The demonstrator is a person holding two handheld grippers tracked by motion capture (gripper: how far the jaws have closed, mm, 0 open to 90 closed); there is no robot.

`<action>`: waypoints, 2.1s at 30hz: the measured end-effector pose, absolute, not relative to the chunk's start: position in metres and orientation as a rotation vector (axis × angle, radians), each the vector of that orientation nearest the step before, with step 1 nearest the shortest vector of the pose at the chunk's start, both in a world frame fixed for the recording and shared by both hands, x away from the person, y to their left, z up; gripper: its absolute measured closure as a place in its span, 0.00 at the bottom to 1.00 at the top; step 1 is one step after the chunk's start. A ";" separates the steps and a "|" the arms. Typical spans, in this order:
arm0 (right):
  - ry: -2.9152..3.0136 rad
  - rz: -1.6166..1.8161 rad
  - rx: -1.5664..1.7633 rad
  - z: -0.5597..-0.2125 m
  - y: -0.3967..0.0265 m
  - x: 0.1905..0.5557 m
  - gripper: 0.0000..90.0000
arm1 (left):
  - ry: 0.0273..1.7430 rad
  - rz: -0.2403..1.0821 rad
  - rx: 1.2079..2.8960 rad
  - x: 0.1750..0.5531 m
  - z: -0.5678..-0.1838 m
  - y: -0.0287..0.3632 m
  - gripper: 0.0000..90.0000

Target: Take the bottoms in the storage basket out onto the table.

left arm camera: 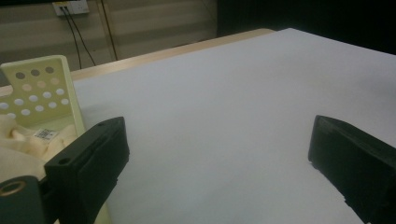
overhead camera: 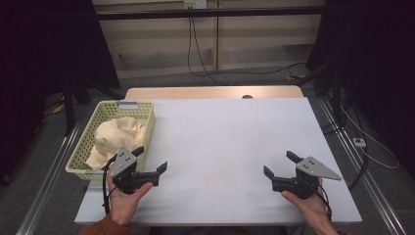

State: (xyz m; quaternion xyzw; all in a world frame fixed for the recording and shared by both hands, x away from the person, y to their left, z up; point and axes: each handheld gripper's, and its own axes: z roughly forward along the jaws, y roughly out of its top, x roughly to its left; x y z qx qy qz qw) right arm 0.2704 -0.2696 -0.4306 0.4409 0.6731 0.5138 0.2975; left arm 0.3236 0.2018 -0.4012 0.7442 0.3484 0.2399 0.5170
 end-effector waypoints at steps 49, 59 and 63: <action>1.821 1.374 1.148 -0.430 -0.265 0.270 0.04 | 0.927 0.584 1.794 0.338 -0.362 0.246 0.05; 1.823 1.378 1.153 -0.430 -0.264 0.271 0.04 | 0.957 0.660 1.794 0.342 -0.342 0.270 0.05; 1.831 1.377 1.141 -0.431 -0.264 0.272 0.04 | 0.971 0.675 1.790 0.344 -0.335 0.277 0.05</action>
